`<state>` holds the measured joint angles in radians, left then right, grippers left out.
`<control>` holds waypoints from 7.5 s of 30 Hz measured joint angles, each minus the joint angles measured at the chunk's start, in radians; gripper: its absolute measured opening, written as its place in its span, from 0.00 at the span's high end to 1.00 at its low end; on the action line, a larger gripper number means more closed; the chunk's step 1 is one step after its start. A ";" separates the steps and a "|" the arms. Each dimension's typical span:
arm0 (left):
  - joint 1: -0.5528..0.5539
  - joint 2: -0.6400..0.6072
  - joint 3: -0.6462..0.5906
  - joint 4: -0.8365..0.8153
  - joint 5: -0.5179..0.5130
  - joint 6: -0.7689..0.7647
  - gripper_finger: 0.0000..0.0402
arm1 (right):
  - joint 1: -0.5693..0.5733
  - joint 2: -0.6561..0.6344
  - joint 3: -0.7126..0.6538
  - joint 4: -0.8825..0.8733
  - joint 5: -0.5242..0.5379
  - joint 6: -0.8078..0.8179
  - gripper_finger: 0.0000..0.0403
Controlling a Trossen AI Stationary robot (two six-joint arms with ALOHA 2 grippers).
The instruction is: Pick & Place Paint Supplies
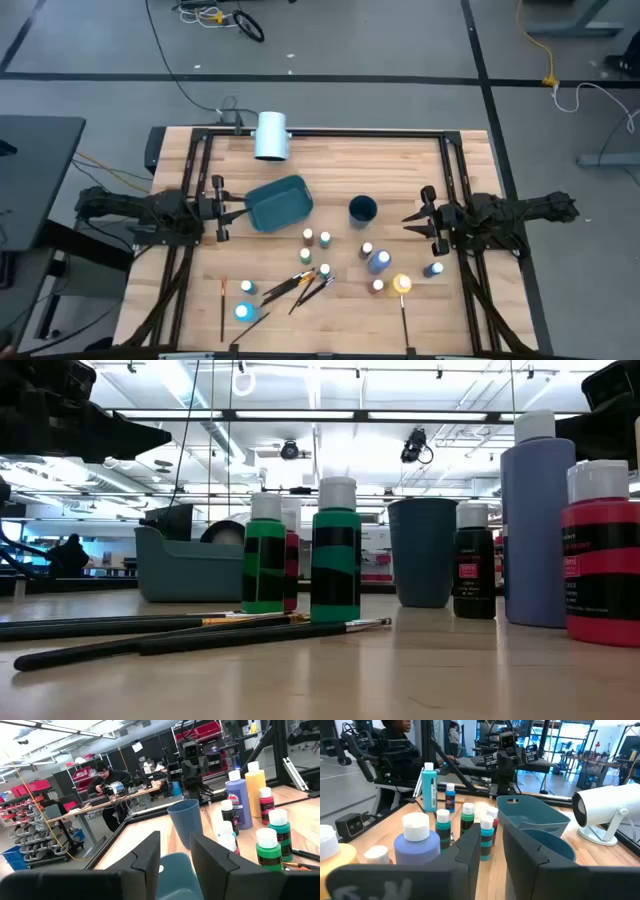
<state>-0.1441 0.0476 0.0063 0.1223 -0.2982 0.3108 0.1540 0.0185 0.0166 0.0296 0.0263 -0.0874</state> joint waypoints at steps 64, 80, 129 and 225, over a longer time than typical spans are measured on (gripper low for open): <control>0.000 0.000 0.000 0.000 0.000 0.000 0.71 | 0.000 0.000 0.000 0.000 0.000 0.000 0.78; 0.000 0.000 0.000 0.000 0.000 0.000 0.71 | 0.000 0.000 0.000 0.000 0.000 0.000 0.78; 0.000 0.000 0.000 0.176 0.165 -0.085 0.71 | 0.000 0.000 0.000 0.129 0.012 -0.034 0.78; -0.505 1.183 0.324 0.609 0.573 -0.205 0.48 | 0.000 0.453 0.000 0.760 -0.086 -0.236 0.67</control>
<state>-0.6495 1.2308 0.3304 0.7312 0.2752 0.1059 0.1539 0.4713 0.0162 0.7898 -0.0597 -0.3237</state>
